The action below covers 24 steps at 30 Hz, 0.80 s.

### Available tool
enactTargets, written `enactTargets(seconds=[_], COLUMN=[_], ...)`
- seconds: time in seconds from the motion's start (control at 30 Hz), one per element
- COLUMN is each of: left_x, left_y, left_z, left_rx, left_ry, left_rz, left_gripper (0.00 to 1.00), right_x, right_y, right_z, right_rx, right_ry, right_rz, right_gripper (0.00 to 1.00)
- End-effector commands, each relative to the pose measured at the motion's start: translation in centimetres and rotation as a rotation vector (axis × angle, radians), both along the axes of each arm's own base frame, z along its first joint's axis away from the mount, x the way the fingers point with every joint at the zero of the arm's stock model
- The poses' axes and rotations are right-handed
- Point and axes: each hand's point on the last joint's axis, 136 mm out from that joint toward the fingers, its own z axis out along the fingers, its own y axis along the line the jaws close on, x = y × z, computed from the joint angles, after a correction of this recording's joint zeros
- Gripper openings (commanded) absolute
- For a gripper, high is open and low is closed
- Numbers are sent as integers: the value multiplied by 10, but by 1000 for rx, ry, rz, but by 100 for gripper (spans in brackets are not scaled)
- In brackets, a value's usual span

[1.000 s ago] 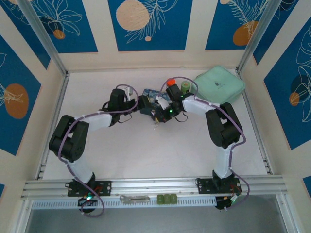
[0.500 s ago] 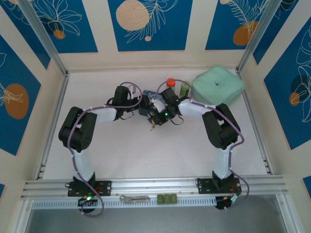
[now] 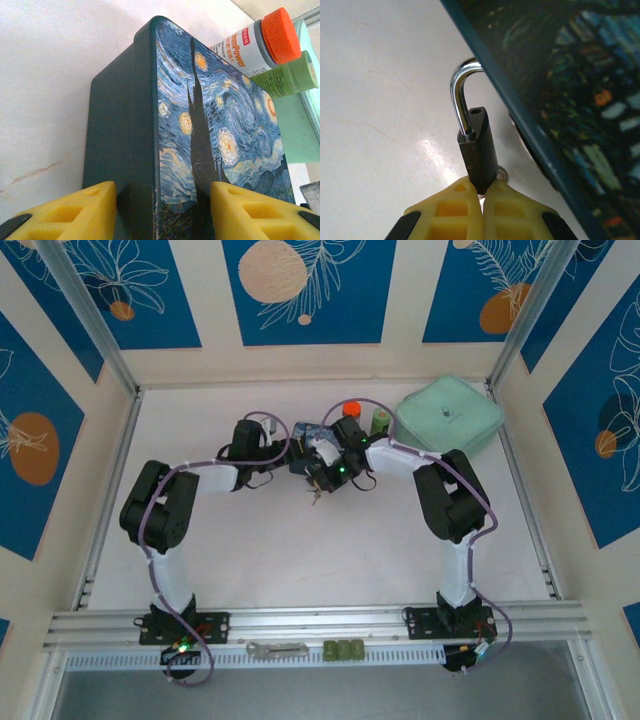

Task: Unlock a padlock with a key

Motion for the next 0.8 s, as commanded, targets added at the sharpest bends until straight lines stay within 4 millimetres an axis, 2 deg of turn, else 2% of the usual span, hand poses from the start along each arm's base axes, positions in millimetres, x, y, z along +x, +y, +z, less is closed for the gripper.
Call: enactTargets(seconds=[0.0,0.1,0.27,0.33,0.5,0.57,0.67,0.73,0.77], left_x=[-24,-24,-28,-31,-35,-38,-41,-44,-46], left_y=[-13,-12,-11,-10,-11,-12,-12,-8,-5], left_z=[-14,-15,-18,-19,-21,-22,-22,-16,-12], left_rx=[2,7,0,-7,-23,-25,-29,-29,-23], left_ry=[65,69,80,82,90,93,96,84,77], left_rz=[-91,-92,-83,-76,-76,-80,-81,-73,-64], left_gripper=[51,51,51,51,50,50,50,54,60], right_x=[19,15,3,5,18,24,27,28,29], right_y=[16,19,32,35,26,25,30,30,30], right_z=[41,49,50,49,30,29,36,36,34], right_rx=[172,246,298,314,267,231,177,152,138], right_ry=[-70,0,116,138,182,146,1,-30,-26], right_rz=[9,-5,-65,-131,-270,-280,-222,-203,-200], right_gripper=[0,0,0,0,0,0,0,0,0])
